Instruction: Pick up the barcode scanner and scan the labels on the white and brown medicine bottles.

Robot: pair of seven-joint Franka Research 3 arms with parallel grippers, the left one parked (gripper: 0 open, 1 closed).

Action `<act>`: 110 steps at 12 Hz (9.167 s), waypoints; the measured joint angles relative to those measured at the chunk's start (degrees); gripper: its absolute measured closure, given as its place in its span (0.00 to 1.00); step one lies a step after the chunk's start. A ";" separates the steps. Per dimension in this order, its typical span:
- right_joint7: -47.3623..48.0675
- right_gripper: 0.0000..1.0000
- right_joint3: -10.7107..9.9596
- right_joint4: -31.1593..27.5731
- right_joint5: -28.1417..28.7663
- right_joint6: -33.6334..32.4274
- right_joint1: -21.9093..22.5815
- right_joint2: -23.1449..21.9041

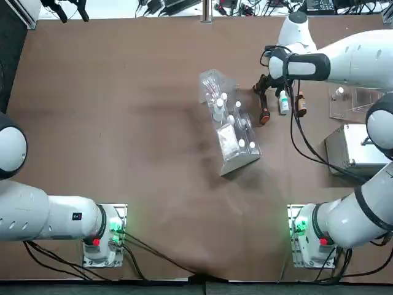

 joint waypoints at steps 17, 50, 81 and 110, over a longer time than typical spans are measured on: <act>3.81 0.09 -0.30 -1.94 0.12 8.11 2.50 4.20; -5.72 0.57 -1.17 -6.73 0.16 -19.92 -10.04 -12.97; -22.27 0.57 -0.52 -1.89 -0.44 -23.14 -23.46 -9.94; 3.67 0.57 0.93 -4.20 1.39 6.32 -0.50 1.89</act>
